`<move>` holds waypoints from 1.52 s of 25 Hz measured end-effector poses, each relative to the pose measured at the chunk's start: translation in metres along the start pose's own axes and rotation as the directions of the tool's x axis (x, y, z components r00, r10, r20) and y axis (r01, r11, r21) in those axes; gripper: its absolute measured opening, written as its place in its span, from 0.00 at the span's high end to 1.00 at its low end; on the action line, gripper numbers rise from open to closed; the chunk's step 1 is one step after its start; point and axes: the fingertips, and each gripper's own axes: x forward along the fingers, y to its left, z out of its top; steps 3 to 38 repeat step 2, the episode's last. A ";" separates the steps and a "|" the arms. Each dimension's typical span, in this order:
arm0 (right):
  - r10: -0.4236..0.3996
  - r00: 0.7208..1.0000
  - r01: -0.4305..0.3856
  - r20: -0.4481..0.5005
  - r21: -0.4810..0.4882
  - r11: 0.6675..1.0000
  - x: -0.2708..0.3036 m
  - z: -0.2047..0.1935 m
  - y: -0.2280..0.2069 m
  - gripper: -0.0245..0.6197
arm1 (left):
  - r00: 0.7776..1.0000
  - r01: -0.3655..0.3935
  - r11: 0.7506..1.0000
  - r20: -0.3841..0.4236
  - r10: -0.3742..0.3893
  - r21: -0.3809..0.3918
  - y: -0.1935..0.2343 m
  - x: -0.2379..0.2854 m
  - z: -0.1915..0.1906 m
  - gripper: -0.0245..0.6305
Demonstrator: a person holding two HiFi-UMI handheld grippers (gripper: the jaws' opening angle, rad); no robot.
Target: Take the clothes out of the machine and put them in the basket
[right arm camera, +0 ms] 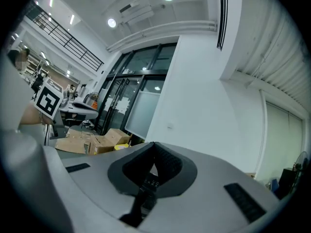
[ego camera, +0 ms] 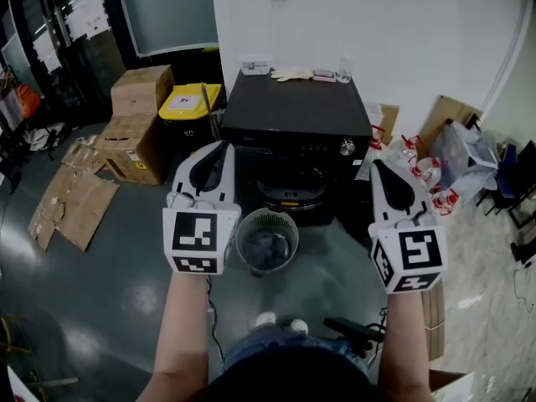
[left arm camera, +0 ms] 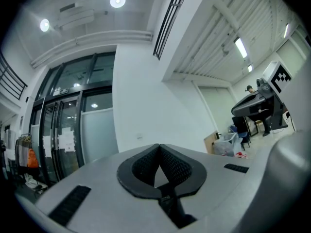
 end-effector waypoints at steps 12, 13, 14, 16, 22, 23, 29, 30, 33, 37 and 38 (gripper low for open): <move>-0.001 1.000 0.001 0.000 0.001 1.000 -0.002 0.000 0.002 0.96 | 1.000 0.001 1.000 -0.001 -0.001 0.007 0.000 -0.003 0.001 0.96; -0.001 1.000 0.001 0.000 0.001 1.000 -0.002 0.000 0.002 0.96 | 1.000 0.001 1.000 -0.001 -0.001 0.007 0.000 -0.003 0.001 0.96; -0.001 1.000 0.001 0.000 0.001 1.000 -0.002 0.000 0.002 0.96 | 1.000 0.001 1.000 -0.001 -0.001 0.007 0.000 -0.003 0.001 0.96; -0.001 1.000 0.001 0.000 0.001 1.000 -0.002 0.000 0.002 0.96 | 1.000 0.001 1.000 -0.001 -0.001 0.007 0.000 -0.003 0.001 0.96; -0.001 1.000 0.001 0.000 0.001 1.000 -0.002 0.000 0.002 0.96 | 1.000 0.001 1.000 -0.001 -0.001 0.007 0.000 -0.003 0.001 0.96; -0.001 1.000 0.001 0.000 0.001 1.000 -0.002 0.000 0.002 0.96 | 1.000 0.001 1.000 -0.001 -0.001 0.007 0.000 -0.003 0.001 0.96; -0.001 1.000 0.001 0.000 0.001 1.000 -0.002 0.000 0.002 0.96 | 1.000 0.001 1.000 -0.001 -0.001 0.007 0.000 -0.003 0.001 0.96; -0.001 1.000 0.001 0.000 0.001 1.000 -0.002 0.000 0.002 0.96 | 1.000 0.001 1.000 -0.001 -0.001 0.007 0.000 -0.003 0.001 0.96; -0.001 1.000 0.001 0.000 0.001 1.000 -0.002 0.000 0.002 0.96 | 1.000 0.001 1.000 -0.001 -0.001 0.007 0.000 -0.003 0.001 0.96; -0.001 1.000 0.001 0.000 0.001 1.000 -0.002 0.000 0.002 0.96 | 1.000 0.001 1.000 -0.001 -0.001 0.007 0.000 -0.003 0.001 0.96; -0.001 1.000 0.001 0.000 0.001 1.000 -0.002 0.000 0.002 0.96 | 1.000 0.001 1.000 -0.001 -0.001 0.007 0.000 -0.003 0.001 0.96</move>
